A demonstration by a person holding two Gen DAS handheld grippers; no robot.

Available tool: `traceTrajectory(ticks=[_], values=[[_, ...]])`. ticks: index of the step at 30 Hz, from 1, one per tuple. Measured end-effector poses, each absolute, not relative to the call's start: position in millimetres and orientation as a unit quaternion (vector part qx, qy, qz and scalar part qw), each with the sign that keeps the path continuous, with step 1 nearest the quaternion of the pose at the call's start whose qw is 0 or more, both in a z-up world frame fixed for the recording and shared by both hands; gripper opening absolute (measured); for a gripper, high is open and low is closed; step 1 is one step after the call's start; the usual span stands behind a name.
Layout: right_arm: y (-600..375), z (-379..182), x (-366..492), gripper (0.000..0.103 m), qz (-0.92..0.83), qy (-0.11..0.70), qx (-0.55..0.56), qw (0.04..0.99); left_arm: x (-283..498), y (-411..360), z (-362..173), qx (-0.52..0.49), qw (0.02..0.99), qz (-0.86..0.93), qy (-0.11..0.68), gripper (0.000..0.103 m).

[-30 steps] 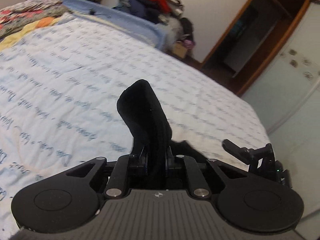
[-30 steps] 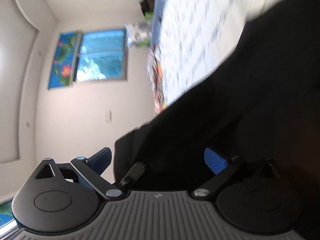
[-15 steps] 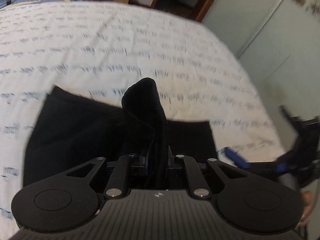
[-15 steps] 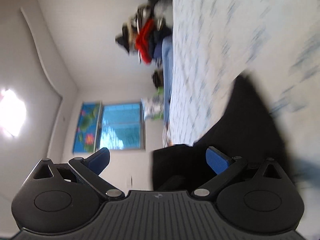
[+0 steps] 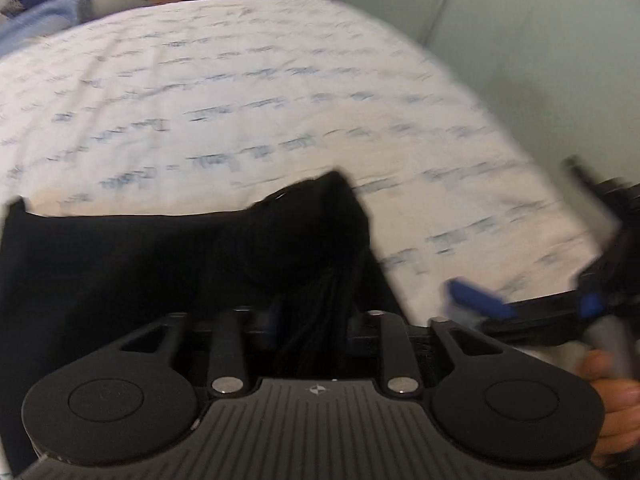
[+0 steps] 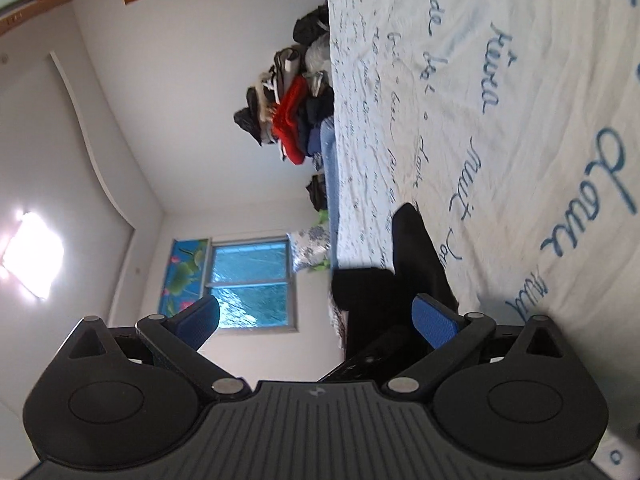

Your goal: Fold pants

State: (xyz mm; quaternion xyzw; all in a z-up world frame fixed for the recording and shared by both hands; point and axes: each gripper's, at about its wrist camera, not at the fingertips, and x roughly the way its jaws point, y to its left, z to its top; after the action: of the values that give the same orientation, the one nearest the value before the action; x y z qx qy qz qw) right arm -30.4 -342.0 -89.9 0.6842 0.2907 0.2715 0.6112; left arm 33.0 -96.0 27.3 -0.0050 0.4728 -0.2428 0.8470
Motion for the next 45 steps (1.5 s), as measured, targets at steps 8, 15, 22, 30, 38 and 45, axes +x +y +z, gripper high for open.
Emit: traceTrajectory(ticks=[8,15,22,30,38,45], values=[[-324,-62,-5,0.103,0.279,0.356,0.606,0.655,-6,-16,77,-0.126,0.879,-0.27,0.371,0.069],[-300,-49,17,0.103,0.272,0.438,0.517,0.684,-26,67,59,-0.218,0.886,-0.184,0.366,0.077],[-286,-40,15,0.103,0.255,0.467,0.465,0.707,-32,103,34,-0.266,0.869,-0.162,0.383,0.077],[-285,-33,5,0.103,0.237,0.478,0.45,0.716,-33,102,23,-0.272,0.864,-0.184,0.383,0.078],[-279,-40,8,0.103,0.259,0.488,0.476,0.685,-31,100,16,-0.282,0.858,-0.185,0.387,0.08],[-247,-33,14,0.016,0.271,0.506,0.328,0.75,-33,102,13,-0.286,0.857,-0.175,0.392,0.082]])
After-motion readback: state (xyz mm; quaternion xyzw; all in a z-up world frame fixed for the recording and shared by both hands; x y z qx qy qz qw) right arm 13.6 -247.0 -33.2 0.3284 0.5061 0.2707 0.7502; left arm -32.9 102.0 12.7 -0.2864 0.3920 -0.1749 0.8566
